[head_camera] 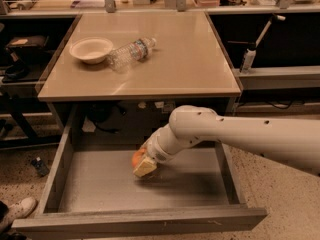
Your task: Pick orange from top drawer and place on counter
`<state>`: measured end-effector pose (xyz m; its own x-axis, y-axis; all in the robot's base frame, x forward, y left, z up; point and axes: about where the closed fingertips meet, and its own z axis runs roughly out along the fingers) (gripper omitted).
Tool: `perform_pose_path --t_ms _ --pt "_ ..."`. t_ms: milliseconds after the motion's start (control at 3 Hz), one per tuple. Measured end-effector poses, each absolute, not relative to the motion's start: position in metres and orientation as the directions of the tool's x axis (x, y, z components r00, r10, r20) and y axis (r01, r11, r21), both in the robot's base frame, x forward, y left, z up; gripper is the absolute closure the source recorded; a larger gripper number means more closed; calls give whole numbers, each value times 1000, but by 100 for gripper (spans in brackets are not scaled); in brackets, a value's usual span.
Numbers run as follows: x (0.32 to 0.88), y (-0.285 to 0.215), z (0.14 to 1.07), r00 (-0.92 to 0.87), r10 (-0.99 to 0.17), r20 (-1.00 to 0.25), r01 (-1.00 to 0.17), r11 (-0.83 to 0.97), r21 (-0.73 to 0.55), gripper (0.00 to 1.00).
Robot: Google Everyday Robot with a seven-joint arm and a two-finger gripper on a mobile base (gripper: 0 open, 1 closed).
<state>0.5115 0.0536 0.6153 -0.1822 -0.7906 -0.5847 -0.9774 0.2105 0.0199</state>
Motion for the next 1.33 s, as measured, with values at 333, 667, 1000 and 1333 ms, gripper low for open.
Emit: perform_pose_path --t_ms 333,667,1000,1333 --pt "511 54 615 -182 -790 -585 -977 211 20 89" --pt "508 43 647 -191 -773 -605 -976 215 34 100" --pt "502 19 698 -243 -750 -615 -962 269 52 100" --pt "512 -9 750 -272 -749 -604 -947 321 27 100"
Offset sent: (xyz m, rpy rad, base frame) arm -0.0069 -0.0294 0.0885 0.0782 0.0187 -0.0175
